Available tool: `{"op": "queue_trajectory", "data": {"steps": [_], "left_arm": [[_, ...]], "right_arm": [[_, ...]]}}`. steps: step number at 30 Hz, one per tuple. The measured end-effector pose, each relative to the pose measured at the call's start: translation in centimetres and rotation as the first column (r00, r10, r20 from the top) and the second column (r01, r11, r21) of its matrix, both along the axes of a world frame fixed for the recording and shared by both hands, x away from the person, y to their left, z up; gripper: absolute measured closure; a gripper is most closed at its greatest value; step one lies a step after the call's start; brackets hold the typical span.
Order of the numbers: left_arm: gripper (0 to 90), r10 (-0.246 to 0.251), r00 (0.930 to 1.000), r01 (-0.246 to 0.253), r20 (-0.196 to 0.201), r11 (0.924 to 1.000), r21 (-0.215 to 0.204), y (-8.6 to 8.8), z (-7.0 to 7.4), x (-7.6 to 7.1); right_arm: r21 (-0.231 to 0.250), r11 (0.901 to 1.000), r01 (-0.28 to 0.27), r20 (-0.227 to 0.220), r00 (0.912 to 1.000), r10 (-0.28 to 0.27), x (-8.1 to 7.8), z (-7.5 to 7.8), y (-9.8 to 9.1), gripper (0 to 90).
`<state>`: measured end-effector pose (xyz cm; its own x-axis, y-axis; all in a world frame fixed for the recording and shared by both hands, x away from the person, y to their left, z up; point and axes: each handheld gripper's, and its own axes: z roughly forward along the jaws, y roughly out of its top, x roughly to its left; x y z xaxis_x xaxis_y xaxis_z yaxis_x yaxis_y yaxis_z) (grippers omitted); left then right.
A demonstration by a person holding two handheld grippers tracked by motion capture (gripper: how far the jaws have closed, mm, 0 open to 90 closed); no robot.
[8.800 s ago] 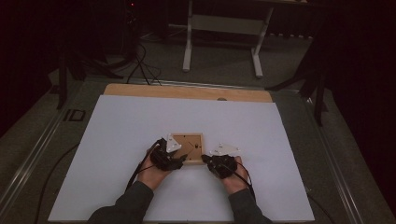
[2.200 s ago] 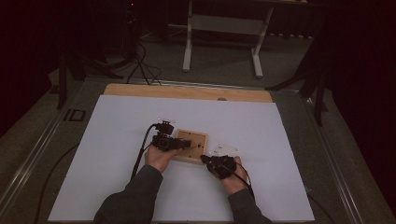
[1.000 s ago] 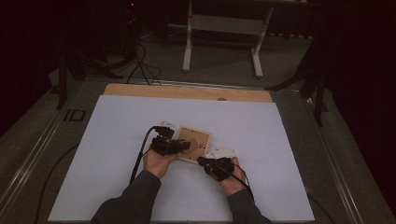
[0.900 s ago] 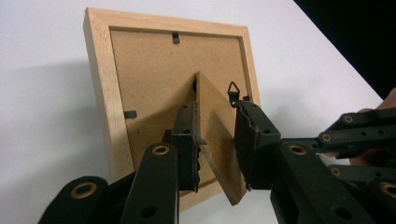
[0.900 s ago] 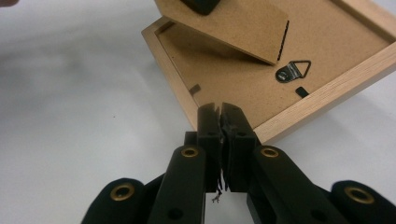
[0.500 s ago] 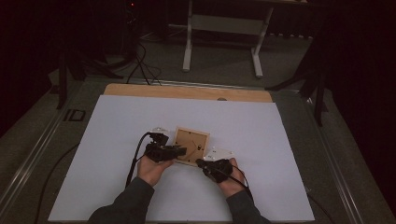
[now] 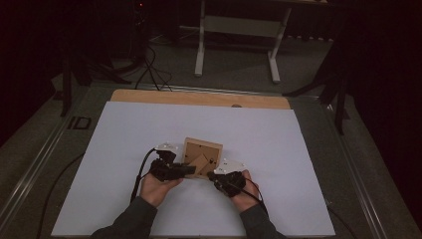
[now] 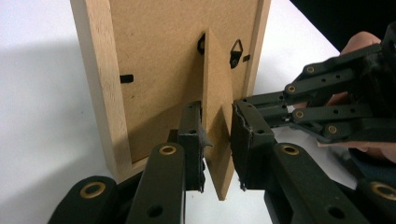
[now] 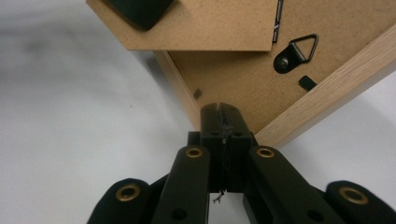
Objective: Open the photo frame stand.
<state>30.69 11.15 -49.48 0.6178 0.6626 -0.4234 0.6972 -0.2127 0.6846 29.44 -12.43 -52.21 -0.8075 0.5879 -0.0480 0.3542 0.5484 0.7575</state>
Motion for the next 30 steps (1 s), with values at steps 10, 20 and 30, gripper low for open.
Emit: {"op": "queue_trajectory", "data": {"steps": [10,20,30], "left_arm": [[75.7,-0.022,0.9994,0.022,0.028,0.9998,-0.004,0.4,-0.7,-0.7],[76.4,-0.046,0.9965,0.045,0.069,0.9989,0.013,0.5,-1.0,-1.5],[76.7,-0.061,0.9941,0.060,0.090,0.9981,0.014,0.6,-1.2,-1.8]], "right_arm": [[-0.015,0.9998,-0.013,0.014,0.9998,0.013,-0.3,0.3,0.1,88.6],[0.053,0.9986,0.002,0.069,0.9976,-0.006,-0.5,2.2,-1.2,85.6],[0.151,0.9879,0.037,0.104,0.9931,-0.053,-0.2,3.8,-3.1,74.8]]}}
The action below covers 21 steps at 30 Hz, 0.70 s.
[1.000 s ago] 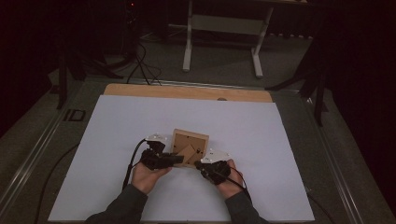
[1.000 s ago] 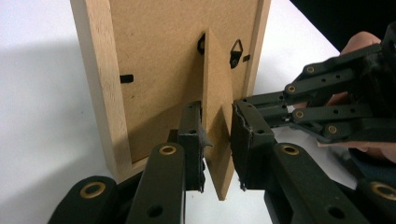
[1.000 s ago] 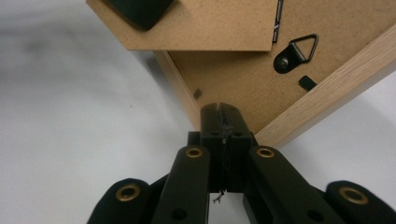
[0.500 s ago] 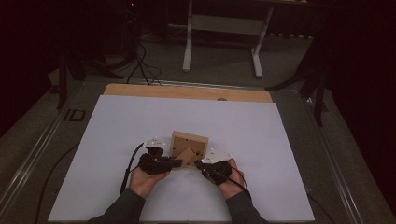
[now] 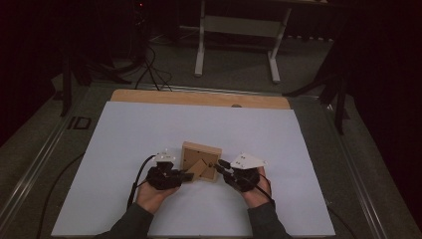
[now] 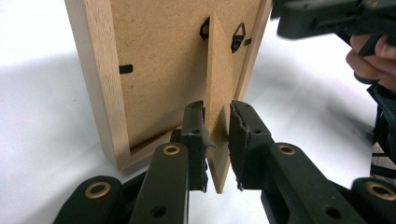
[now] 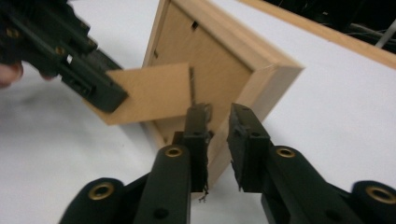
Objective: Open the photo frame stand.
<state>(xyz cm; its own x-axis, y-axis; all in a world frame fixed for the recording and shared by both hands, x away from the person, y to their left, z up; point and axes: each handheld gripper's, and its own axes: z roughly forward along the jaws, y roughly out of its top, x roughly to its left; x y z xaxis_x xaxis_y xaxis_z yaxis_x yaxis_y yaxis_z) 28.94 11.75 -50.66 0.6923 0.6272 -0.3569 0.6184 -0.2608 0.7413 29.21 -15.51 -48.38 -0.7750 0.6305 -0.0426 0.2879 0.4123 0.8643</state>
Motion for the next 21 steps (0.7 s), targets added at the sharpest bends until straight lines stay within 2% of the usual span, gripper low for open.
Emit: {"op": "queue_trajectory", "data": {"steps": [4,9,12,13,16,17,21], "left_arm": [[76.6,-0.005,0.9999,0.005,0.012,1.0000,0.005,0.0,0.0,-0.1],[76.7,-0.009,0.9998,0.008,0.018,0.9997,0.025,0.0,-0.1,-0.2],[76.7,-0.010,0.9996,0.009,0.025,0.9996,0.027,-0.1,-0.1,-0.3],[76.6,-0.010,0.9996,0.009,0.026,0.9995,0.029,-0.1,-0.1,-0.3],[76.6,-0.016,0.9993,0.014,0.034,0.9991,0.039,-0.1,-0.1,-0.4],[76.6,-0.017,0.9991,0.015,0.039,0.9991,0.041,-0.2,-0.1,-0.4],[77.0,-0.025,0.9988,0.023,0.043,0.9982,0.056,-0.2,-0.2,-0.4]], "right_arm": [[0.028,0.9995,0.015,-0.005,0.9999,-0.015,0.1,0.2,-0.4,70.9],[0.049,0.9967,0.065,-0.021,0.9977,-0.064,0.7,0.3,-0.7,56.9],[0.059,0.9965,0.059,-0.036,0.9977,-0.057,1.0,0.3,-0.8,53.0],[0.081,0.9963,0.028,-0.047,0.9986,-0.024,1.4,0.3,-0.7,49.8],[0.091,0.9957,0.017,-0.053,0.9985,-0.013,1.5,0.3,-0.6,48.4],[0.108,0.9941,-0.002,-0.068,0.9977,0.009,1.8,0.4,-0.4,45.2],[0.122,0.9924,-0.017,-0.094,0.9952,0.028,2.8,0.1,0.0,42.1]]}}
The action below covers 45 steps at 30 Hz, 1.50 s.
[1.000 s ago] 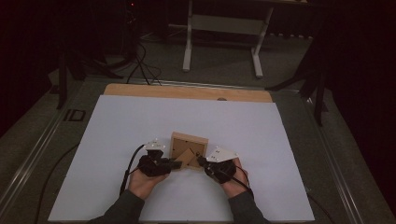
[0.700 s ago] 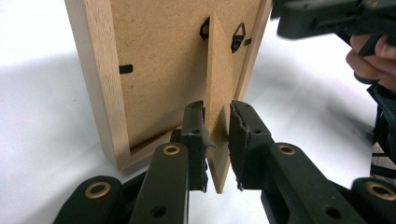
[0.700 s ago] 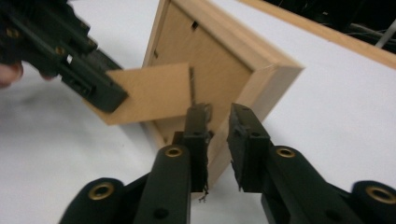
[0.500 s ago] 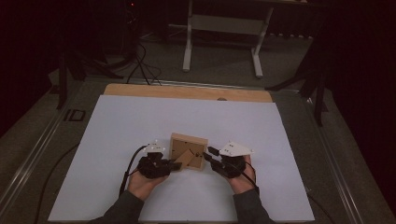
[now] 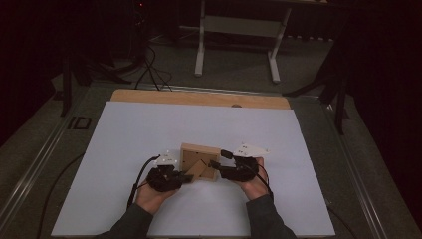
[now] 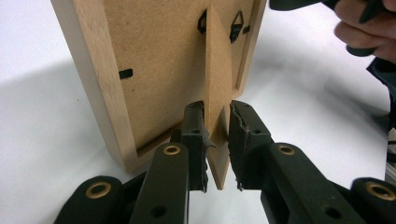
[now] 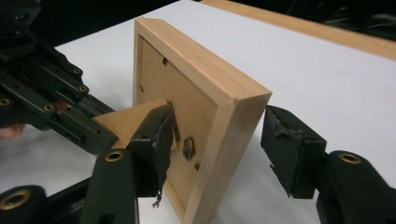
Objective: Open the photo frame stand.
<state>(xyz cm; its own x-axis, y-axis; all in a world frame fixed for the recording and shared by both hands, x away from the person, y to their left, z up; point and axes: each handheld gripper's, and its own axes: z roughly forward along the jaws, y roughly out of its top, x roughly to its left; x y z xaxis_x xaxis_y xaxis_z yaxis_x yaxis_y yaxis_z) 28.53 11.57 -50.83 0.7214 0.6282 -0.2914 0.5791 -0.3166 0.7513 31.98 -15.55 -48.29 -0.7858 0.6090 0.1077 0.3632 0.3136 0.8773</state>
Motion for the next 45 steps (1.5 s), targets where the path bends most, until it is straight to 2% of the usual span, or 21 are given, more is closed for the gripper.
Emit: {"op": "queue_trajectory", "data": {"steps": [3,6,9,11,15,25,28,30,33,36,37,41,45], "left_arm": [[77.0,-0.004,1.0000,0.004,0.008,1.0000,0.006,0.0,0.0,-0.1],[77.0,-0.008,0.9999,0.008,0.012,0.9998,0.016,-0.1,0.0,-0.1],[78.3,-0.011,0.9997,0.010,0.022,0.9990,0.043,-0.4,-0.1,-0.2],[80.1,-0.004,0.9994,0.002,0.035,0.9976,0.069,-0.6,-0.2,-0.3],[80.2,-0.003,0.9994,0.000,0.035,0.9962,0.087,-0.7,-0.4,-0.1],[80.2,0.019,0.9975,-0.026,0.068,0.9946,0.101,-0.7,-0.8,0.4],[79.3,0.022,0.9977,-0.029,0.064,0.9941,0.105,-0.6,-0.9,0.5],[78.9,0.022,0.9977,-0.029,0.064,0.9942,0.104,-0.6,-1.0,0.5],[79.0,0.021,0.9991,-0.024,0.036,0.9974,0.068,-0.3,-1.1,0.6],[77.5,0.021,0.9998,-0.021,-0.006,0.9997,0.010,0.1,-1.4,0.7],[74.7,0.018,0.9998,-0.018,-0.010,0.9998,0.003,0.2,-1.4,0.7],[70.3,0.016,0.9997,-0.017,-0.021,0.9998,-0.009,0.3,-1.3,0.5],[69.8,0.018,0.9989,-0.019,-0.042,0.9997,-0.014,0.4,-1.6,0.3]], "right_arm": [[0.021,0.9993,-0.030,-0.029,0.9991,0.031,0.8,-0.4,0.3,40.8],[0.026,0.9990,-0.037,-0.020,0.9991,0.038,0.8,-0.4,0.4,43.0],[0.015,0.9993,-0.035,0.002,0.9994,0.035,0.6,-0.2,0.2,53.5],[0.029,0.9988,-0.040,0.011,0.9991,0.040,0.5,0.1,-0.1,55.6],[-0.027,0.9992,-0.031,0.057,0.9978,0.033,0.1,0.3,0.3,55.9],[-0.049,0.9987,-0.014,0.092,0.9956,0.018,-0.2,0.3,0.6,56.0],[-0.053,0.9985,-0.011,0.104,0.9944,0.017,-0.3,0.2,0.7,55.9],[-0.050,0.9987,-0.011,0.104,0.9945,0.017,-0.4,0.2,0.8,55.8],[-0.035,0.9993,-0.015,0.088,0.9960,0.018,-0.6,0.1,0.6,54.6],[-0.023,0.9994,-0.025,0.078,0.9966,0.027,-0.6,0.1,0.5,53.7],[-0.020,0.9994,-0.028,0.072,0.9970,0.030,-0.7,0.1,0.5,53.3],[-0.018,0.9991,-0.039,0.066,0.9970,0.040,-0.8,0.1,0.5,52.2],[-0.018,0.9978,-0.064,0.053,0.9965,0.065,-1.1,-0.1,0.5,51.0]]}}
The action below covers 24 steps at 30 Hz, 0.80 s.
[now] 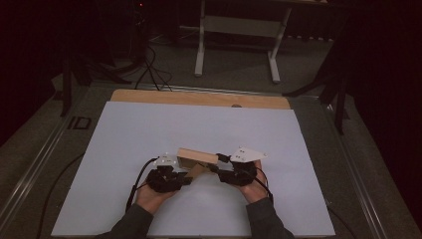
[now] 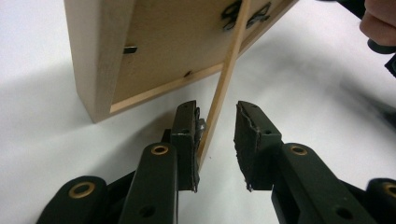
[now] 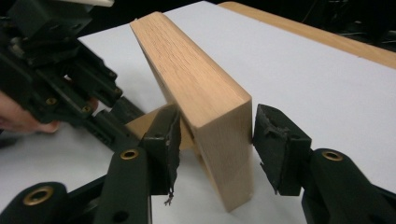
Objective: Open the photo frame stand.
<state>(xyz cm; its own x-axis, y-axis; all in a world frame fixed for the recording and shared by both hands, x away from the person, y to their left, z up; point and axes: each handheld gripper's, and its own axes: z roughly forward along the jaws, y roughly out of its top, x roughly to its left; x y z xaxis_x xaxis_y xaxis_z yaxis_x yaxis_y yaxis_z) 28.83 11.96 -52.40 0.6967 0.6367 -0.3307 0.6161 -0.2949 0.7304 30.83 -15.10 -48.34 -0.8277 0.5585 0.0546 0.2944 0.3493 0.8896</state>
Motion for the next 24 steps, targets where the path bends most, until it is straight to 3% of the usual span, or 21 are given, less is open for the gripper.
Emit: {"op": "queue_trajectory", "data": {"steps": [12,24], "left_arm": [[69.3,0.006,0.9998,-0.006,-0.020,0.9999,-0.014,0.35,-0.20,-0.42],[67.1,0.020,0.9997,-0.021,-0.015,0.9998,-0.008,0.68,-0.24,-0.81]], "right_arm": [[-0.040,0.9973,-0.061,-0.016,0.9980,0.061,-1.07,-0.28,0.02,47.7],[-0.046,0.9962,-0.074,-0.023,0.9971,0.073,-1.07,-0.30,-0.02,46.5]]}}
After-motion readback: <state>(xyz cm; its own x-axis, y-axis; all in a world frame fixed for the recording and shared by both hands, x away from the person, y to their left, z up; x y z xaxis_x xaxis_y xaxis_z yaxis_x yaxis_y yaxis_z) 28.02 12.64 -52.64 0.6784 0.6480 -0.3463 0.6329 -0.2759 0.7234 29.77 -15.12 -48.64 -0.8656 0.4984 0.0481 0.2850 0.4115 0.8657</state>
